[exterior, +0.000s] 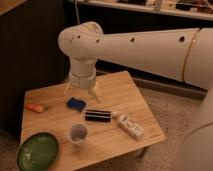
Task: Place the pepper in the ceramic cup
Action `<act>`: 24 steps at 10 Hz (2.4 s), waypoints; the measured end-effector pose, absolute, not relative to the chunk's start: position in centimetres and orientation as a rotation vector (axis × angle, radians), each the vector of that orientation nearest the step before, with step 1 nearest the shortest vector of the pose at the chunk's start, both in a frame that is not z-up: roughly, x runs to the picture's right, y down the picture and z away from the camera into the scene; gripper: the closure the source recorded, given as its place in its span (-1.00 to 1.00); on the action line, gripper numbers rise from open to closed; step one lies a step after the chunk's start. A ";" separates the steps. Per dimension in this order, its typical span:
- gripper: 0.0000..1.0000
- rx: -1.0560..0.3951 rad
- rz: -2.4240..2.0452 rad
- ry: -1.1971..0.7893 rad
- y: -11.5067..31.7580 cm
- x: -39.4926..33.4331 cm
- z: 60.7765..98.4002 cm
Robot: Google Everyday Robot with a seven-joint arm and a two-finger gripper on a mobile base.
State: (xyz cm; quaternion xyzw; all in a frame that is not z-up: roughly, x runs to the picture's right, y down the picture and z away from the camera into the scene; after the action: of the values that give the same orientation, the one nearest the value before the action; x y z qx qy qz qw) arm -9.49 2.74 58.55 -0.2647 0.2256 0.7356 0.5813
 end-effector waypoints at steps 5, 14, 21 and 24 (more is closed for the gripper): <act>-0.60 -0.619 1.716 0.522 2.7 -9.5 58.6; -0.60 -0.686 1.161 0.082 0.1 -10.2 62.9; -0.60 -0.559 1.110 -0.282 -0.9 -17.2 68.5; -0.60 -0.578 0.941 -0.328 -0.8 -23.3 71.2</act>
State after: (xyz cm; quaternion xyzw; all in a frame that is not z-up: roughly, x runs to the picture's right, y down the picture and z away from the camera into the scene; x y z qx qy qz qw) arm -23.32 -0.81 71.18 -0.2733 -0.1549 0.4449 0.8387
